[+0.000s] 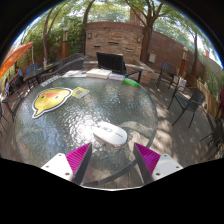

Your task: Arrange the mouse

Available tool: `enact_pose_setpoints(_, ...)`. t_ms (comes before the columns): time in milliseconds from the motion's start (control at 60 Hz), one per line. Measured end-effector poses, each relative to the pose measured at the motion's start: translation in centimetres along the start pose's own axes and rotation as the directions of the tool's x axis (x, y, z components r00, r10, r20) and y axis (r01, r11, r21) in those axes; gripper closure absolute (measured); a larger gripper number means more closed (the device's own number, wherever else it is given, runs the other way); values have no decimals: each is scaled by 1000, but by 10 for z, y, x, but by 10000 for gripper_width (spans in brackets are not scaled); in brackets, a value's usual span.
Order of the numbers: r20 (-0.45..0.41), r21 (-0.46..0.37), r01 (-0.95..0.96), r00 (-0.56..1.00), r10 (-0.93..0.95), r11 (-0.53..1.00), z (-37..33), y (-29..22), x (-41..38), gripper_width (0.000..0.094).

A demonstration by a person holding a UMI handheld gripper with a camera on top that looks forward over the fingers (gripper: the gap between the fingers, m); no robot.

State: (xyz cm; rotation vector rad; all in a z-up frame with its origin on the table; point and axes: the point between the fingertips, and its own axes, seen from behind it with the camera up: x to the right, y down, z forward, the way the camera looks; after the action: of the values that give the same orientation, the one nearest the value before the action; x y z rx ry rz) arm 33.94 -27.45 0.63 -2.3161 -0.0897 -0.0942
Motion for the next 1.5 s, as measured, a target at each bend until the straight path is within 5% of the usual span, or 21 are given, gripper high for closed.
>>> enact_pose_setpoints(483, 24, 18, -33, 999, 33, 999, 72, -31, 30, 103)
enact_pose_setpoints(633, 73, 17, -48, 996, 46, 999, 75, -33, 17, 423)
enact_pose_setpoints(950, -9, 28, -74, 997, 75, 997, 60, -45, 23, 571)
enact_pose_setpoints(1150, -122, 212, -188, 969, 217, 959, 9, -153, 41, 572)
enact_pose_setpoints(1333, -84, 432, -207, 960, 267, 878, -40, -298, -20, 571)
enact_pose_setpoints(1417, -17, 444, -204, 971, 237, 872, -30, -332, -90, 573)
enact_pose_setpoints(1500, 59, 377, -208, 978, 200, 902, 1, -309, -172, 568)
